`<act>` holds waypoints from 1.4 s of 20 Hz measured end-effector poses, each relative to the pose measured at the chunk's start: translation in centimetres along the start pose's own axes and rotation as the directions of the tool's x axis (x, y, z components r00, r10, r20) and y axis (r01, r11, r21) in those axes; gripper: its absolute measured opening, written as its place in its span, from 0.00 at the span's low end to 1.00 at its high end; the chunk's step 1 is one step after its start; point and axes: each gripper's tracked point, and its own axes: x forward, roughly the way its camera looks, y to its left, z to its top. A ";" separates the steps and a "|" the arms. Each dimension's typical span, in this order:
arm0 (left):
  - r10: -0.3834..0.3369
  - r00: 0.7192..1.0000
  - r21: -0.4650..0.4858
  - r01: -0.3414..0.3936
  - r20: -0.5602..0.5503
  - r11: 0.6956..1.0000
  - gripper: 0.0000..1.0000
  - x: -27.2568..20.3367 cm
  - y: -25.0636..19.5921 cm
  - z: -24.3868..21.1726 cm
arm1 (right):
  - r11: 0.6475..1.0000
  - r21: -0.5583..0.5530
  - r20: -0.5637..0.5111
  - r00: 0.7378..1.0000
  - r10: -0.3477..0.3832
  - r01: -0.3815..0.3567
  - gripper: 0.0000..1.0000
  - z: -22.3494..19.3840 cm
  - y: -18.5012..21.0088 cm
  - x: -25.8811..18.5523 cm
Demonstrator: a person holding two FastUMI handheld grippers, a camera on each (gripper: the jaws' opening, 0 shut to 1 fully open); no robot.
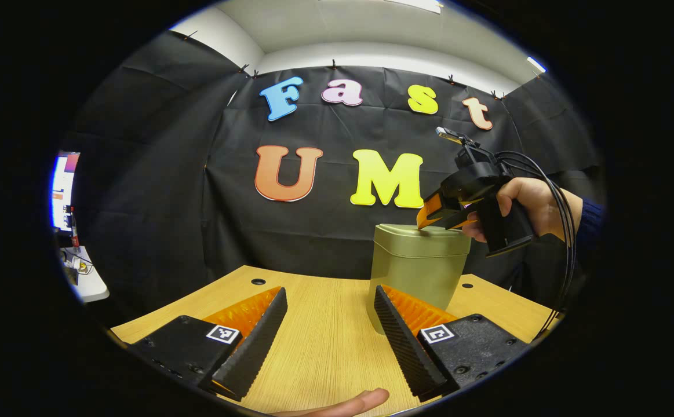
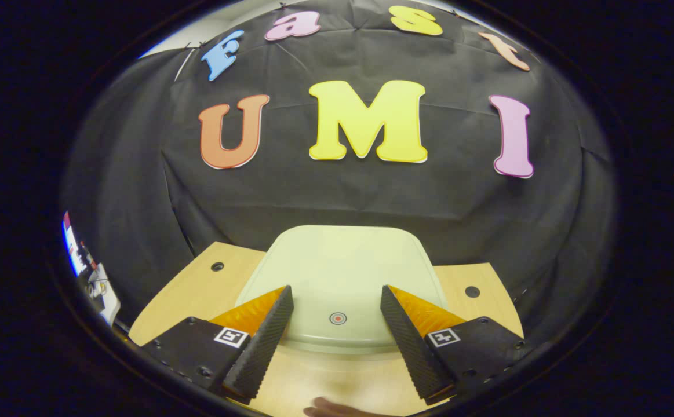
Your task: Press the lid of the desktop garbage bin to open it, pick up the crumpled paper on the desktop and throw it into the bin, then pick up the pop can on the desktop and drop it into the bin, and finally close the garbage bin lid.
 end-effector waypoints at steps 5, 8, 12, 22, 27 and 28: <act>0.009 1.000 0.008 -0.009 -0.002 1.000 0.98 -0.1 0.4 0.1 | 1.000 -0.006 0.038 0.999 -0.025 0.025 0.96 0.0 0.1 0.0; 0.007 1.000 0.018 -0.007 0.010 1.000 0.98 -0.4 0.2 0.4 | 1.000 0.019 0.091 0.996 -0.020 0.019 0.96 0.4 0.2 0.0; 0.008 1.000 0.025 -0.009 0.015 1.000 0.98 -0.4 0.1 0.4 | 1.000 0.025 0.181 0.983 -0.011 0.007 0.96 0.4 0.1 -0.1; 0.026 1.000 0.058 -0.026 -0.013 0.998 0.98 0.2 -0.1 -0.6 | 0.999 0.033 0.324 0.945 -0.036 0.027 0.95 -0.2 -0.5 -1.8; 0.023 1.000 0.052 -0.022 -0.021 0.998 1.00 0.4 -0.2 -1.0 | 0.999 0.049 0.345 0.938 -0.026 0.010 0.94 -1.1 -0.4 -4.0; 0.025 0.999 0.053 -0.024 -0.025 0.998 0.98 0.4 -0.2 -1.0 | 0.998 0.066 0.345 0.938 -0.022 -0.001 0.95 -1.3 -0.4 -4.9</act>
